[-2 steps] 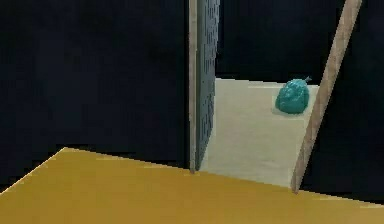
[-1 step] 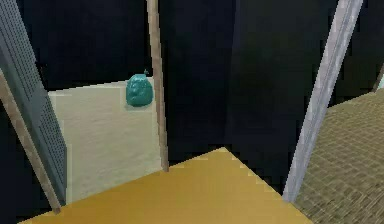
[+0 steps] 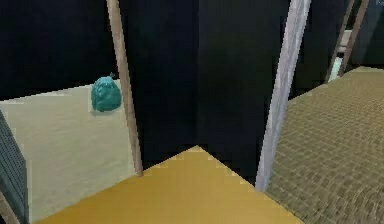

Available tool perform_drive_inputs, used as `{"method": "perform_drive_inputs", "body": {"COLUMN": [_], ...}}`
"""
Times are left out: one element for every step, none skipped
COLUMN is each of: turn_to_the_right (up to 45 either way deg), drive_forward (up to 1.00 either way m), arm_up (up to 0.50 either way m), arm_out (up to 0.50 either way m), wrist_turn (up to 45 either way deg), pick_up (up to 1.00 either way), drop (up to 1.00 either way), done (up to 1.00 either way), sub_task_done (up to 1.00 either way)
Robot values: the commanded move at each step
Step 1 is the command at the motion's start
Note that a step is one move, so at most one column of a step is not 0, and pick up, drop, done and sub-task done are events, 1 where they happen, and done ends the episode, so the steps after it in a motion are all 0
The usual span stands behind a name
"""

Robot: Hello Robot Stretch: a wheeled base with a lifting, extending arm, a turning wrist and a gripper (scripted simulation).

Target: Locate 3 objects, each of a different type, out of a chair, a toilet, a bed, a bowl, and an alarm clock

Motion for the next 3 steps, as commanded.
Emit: {"method": "perform_drive_inputs", "body": {"turn_to_the_right": [0.0, 45.0, 0.0], "drive_forward": [0.3, 0.0, 1.0], "arm_up": [0.0, 0.0, 0.0], "arm_out": [0.0, 0.0, 0.0], "wrist_turn": [0.0, 0.0, 0.0], "pick_up": [0.0, 0.0, 0.0], "drop": [0.0, 0.0, 0.0], "done": [0.0, 0.0, 0.0], "sub_task_done": [0.0, 0.0, 0.0]}}
